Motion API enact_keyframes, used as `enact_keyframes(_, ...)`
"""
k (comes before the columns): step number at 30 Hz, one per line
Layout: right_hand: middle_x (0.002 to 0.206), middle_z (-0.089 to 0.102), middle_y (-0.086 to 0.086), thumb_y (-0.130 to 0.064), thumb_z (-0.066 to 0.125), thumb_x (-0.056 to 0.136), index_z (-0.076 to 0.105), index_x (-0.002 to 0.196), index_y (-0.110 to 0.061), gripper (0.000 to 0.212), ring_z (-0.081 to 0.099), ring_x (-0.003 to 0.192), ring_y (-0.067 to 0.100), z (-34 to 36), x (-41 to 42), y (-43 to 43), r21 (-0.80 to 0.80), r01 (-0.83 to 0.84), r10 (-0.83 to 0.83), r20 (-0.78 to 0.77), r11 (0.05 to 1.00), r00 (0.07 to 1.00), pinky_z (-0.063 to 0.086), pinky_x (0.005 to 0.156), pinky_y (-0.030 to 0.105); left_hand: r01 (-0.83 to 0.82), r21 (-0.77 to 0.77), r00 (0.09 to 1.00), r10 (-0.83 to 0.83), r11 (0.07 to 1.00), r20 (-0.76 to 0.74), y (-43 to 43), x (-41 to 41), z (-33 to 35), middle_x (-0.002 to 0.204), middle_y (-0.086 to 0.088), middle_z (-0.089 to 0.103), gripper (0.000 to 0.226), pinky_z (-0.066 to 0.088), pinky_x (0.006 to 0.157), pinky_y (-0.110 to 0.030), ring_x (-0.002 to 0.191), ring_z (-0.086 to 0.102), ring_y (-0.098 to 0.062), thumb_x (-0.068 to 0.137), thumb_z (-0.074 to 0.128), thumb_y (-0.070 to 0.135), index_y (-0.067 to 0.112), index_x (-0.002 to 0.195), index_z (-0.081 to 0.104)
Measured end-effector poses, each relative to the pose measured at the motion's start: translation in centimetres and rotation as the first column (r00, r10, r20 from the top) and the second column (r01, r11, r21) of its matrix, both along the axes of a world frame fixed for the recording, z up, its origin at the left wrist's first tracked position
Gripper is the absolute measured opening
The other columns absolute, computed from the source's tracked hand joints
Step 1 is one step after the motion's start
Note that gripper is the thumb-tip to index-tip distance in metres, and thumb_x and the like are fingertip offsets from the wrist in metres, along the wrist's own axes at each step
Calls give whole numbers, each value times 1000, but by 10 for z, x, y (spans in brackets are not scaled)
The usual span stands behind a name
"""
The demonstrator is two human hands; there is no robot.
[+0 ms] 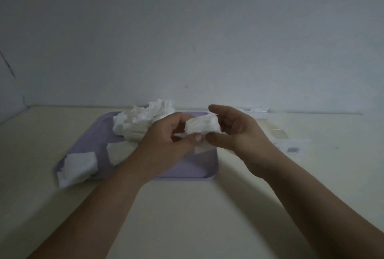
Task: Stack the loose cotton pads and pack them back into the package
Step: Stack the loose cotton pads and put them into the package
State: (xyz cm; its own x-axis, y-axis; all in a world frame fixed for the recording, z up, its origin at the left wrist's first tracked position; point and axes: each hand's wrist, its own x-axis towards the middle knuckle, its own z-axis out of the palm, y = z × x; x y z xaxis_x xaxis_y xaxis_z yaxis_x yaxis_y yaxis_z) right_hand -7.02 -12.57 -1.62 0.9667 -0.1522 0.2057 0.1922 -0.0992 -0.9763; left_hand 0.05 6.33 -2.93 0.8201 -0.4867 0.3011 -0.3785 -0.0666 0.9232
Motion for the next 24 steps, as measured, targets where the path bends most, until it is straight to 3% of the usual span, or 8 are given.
enact_keyframes(4, 110, 78, 18, -2, 77, 85, 74, 114, -5, 29, 74, 107, 36, 18, -7, -29, -4, -57, 57, 7, 998, 998, 55, 102, 54, 48, -17, 998, -49, 999, -50, -33, -2, 24, 105, -10, 79, 21, 61, 87, -45, 96, 75, -22, 92, 75, 11, 17, 112, 72)
enact_keyframes(7, 104, 78, 21, -2, 70, 88, 75, 108, -1, 21, 75, 102, 38, 23, -8, -49, 50, 46, -48, 27, 998, 999, 56, 100, 58, 75, -46, 991, -80, 996, -108, -64, -1, 32, 111, -8, 78, 27, 63, 87, -41, 103, 76, -24, 95, 71, 11, 19, 122, 69)
enact_keyframes(10, 100, 79, 13, -11, 69, 87, 78, 102, -11, 17, 75, 101, 33, 23, -7, -64, 27, 234, -235, 26, 972, 972, 60, 93, 53, 51, -20, 992, -53, 998, -111, -93, 5, 34, 112, -3, 78, 32, 63, 88, -38, 101, 76, -19, 97, 69, 16, 18, 129, 63)
enact_keyframes(13, 91, 77, 2, -23, 74, 81, 72, 105, -21, 24, 75, 87, 23, 20, -4, -81, -91, 545, -545, 28, 833, 838, 63, 82, 45, -92, 110, 996, 94, 990, -10, -113, 15, 21, 116, 4, 72, 34, 59, 91, -30, 105, 71, -12, 94, 70, 22, 23, 128, 64)
enact_keyframes(15, 91, 71, -4, -29, 74, 79, 62, 114, -21, 38, 70, 84, 15, 19, -6, -92, -255, 653, -665, 52, 713, 745, 57, 71, 33, -141, 185, 990, 135, 973, 45, -121, 18, 8, 118, 6, 69, 32, 58, 89, -30, 105, 68, -11, 88, 73, 28, 31, 119, 68)
enact_keyframes(20, 87, 56, -3, -35, 71, 85, 44, 114, -18, 43, 59, 80, 27, 9, -4, -102, -618, 604, -727, 75, 502, 682, 46, 67, 36, -74, 265, 991, 41, 961, 128, -131, 14, -15, 129, 13, 59, 35, 47, 95, -17, 113, 62, -6, 88, 74, 24, 30, 122, 70)
enact_keyframes(22, 89, 56, 0, -40, 70, 86, 45, 107, -19, 38, 57, 80, 29, 2, 0, -97, -730, 531, -727, 68, 430, 683, 47, 68, 36, -89, 246, 988, 53, 965, 147, -132, 14, -19, 127, 13, 58, 32, 45, 92, -13, 110, 62, -5, 88, 74, 21, 27, 120, 70)
enact_keyframes(24, 91, 59, 1, -43, 69, 85, 51, 102, -21, 33, 61, 83, 29, -2, 5, -94, -768, 484, -721, 44, 418, 692, 53, 72, 38, -94, 256, 985, 52, 962, 164, -132, 12, -23, 128, 13, 55, 32, 47, 96, -18, 108, 62, -3, 89, 72, 25, 29, 120, 70)
